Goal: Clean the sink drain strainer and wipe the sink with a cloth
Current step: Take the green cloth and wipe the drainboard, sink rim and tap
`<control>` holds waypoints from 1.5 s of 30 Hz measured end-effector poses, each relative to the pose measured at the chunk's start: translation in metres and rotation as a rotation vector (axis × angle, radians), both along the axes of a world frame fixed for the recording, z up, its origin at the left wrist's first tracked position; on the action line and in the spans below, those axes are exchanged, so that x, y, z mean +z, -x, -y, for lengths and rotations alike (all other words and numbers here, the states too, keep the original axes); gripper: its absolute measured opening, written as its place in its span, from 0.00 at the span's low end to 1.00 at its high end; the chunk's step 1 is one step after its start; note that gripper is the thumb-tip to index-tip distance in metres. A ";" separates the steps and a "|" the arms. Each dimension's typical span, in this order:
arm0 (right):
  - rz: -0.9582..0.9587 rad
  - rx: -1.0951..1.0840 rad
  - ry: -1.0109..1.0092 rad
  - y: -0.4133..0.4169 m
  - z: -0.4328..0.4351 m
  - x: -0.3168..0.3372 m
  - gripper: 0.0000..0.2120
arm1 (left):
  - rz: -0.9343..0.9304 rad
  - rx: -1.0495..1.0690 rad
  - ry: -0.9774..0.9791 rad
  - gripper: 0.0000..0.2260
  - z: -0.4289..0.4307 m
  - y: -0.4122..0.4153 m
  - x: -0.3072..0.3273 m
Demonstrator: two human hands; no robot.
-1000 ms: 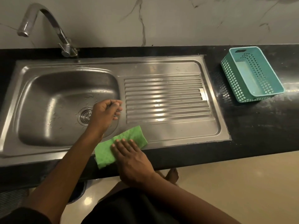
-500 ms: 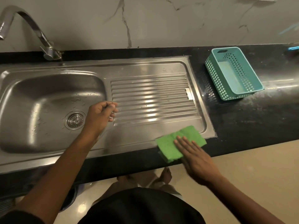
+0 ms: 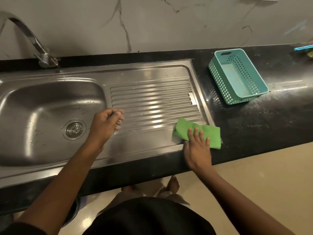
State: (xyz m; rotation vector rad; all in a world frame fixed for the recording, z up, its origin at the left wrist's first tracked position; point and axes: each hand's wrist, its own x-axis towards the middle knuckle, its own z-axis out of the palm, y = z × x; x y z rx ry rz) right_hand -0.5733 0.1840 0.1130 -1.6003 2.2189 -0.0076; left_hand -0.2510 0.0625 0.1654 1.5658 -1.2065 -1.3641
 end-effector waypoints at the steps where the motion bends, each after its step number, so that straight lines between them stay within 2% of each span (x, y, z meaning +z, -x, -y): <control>1: 0.025 0.034 0.005 -0.014 0.003 0.000 0.29 | 0.005 0.003 0.001 0.09 0.001 -0.001 -0.001; 4: 0.124 0.205 -0.008 -0.069 0.014 0.000 0.28 | 0.022 0.018 0.007 0.08 0.004 -0.005 -0.003; 9: 0.276 0.616 -0.051 -0.197 0.029 -0.003 0.28 | 0.030 0.054 0.025 0.08 0.006 -0.009 0.004; 11: 0.305 0.704 -0.064 -0.230 0.027 -0.002 0.28 | 0.043 0.062 0.036 0.09 0.006 -0.012 0.008; 16: 0.350 0.858 -0.036 -0.210 0.026 0.009 0.24 | 0.028 0.082 0.032 0.10 0.012 -0.021 0.012; 22: 0.238 0.726 -0.029 -0.100 0.015 0.022 0.24 | 0.019 0.044 0.017 0.09 0.021 -0.028 0.010; 27: 0.053 0.424 -0.042 0.011 0.013 0.033 0.26 | 0.021 0.057 0.029 0.08 0.023 -0.026 0.005; 31: -0.082 0.197 -0.065 0.050 0.032 0.036 0.28 | 0.008 0.084 0.026 0.08 0.022 -0.023 0.005; 34: -0.035 0.030 -0.046 0.022 0.044 0.028 0.28 | 0.013 0.110 0.018 0.08 0.021 -0.027 0.003; 36: 0.009 -0.003 -0.017 -0.009 0.049 0.021 0.28 | 0.018 0.131 0.017 0.08 0.020 -0.031 0.001; 39: 0.091 0.096 0.008 -0.065 0.057 0.012 0.28 | 0.032 0.150 0.014 0.08 0.018 -0.036 -0.003; 45: 0.206 0.492 -0.045 -0.201 0.064 -0.001 0.31 | 0.037 0.171 0.020 0.08 0.015 -0.050 -0.003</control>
